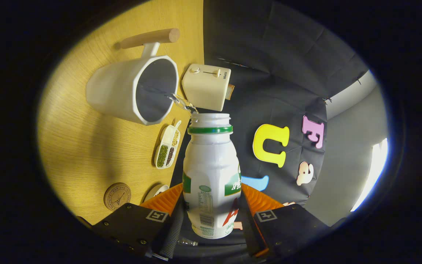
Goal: Take the bottle from table, then pour the juice into the cup, finally place the bottle on the coaster
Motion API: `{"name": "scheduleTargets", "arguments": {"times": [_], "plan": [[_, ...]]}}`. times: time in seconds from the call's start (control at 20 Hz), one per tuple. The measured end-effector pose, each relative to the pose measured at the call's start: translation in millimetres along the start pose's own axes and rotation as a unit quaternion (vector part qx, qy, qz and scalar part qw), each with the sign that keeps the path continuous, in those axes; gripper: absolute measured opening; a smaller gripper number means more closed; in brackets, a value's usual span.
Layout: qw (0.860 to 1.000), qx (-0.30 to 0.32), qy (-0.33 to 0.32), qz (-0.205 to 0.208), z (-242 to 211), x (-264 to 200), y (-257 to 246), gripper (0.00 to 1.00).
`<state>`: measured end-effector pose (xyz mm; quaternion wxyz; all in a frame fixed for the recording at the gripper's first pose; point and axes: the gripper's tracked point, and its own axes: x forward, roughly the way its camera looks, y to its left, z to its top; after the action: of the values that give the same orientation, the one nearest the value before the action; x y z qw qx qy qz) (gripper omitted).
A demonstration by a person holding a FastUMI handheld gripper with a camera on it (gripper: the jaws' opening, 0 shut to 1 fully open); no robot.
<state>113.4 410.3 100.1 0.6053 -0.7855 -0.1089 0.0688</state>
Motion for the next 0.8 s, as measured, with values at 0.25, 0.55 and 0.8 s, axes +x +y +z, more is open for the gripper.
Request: {"name": "scheduleTargets", "arguments": {"times": [0.25,0.55,0.8], "plan": [[1.000,-0.006,-0.003,-0.001,0.6,0.6,-1.2,0.72],[1.000,-0.020,-0.005,-0.002,1.2,0.6,-2.1,0.72],[1.000,-0.030,-0.007,-0.004,3.5,1.0,-3.8,0.72]]}}
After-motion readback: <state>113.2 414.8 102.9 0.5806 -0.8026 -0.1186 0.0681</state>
